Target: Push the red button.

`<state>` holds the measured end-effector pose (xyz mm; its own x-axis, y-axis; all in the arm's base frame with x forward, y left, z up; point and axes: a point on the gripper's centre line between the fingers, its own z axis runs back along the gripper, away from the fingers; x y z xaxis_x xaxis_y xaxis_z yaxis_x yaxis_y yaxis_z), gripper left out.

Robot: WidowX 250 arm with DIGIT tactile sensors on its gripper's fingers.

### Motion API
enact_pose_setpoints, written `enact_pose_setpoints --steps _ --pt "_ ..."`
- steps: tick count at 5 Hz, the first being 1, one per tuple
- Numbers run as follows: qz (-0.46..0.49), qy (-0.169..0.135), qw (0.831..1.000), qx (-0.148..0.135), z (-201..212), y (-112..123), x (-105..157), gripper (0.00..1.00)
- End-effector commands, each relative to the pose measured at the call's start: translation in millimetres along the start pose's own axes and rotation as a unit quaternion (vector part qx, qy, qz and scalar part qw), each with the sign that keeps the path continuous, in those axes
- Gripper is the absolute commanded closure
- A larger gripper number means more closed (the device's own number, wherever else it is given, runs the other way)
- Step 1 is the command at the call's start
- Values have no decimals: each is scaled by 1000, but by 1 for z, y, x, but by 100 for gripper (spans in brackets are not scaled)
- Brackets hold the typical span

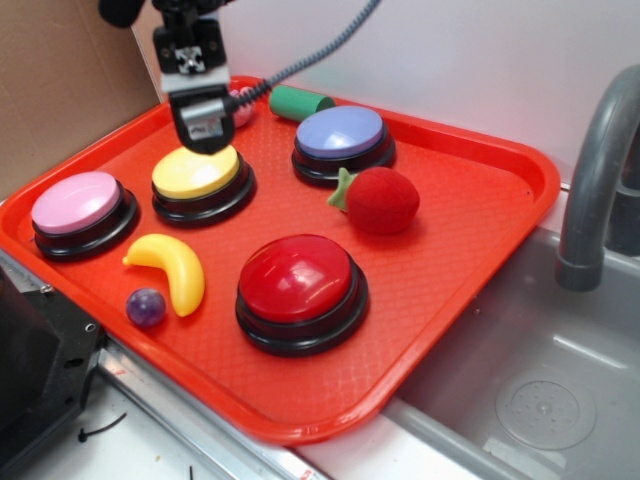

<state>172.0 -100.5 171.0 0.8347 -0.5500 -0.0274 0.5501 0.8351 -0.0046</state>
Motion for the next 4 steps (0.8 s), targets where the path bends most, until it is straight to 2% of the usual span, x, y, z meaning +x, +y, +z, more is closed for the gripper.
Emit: enact_pose_setpoints --steps 1,2,3,4 --pt "51 -33 998 7 35 -11 0 0" --pt "79 -34 996 1 41 -9 -4 0" --pt "115 -50 992 -5 48 -7 -10 0" --pt "140 -56 989 9 55 -6 -19 0"
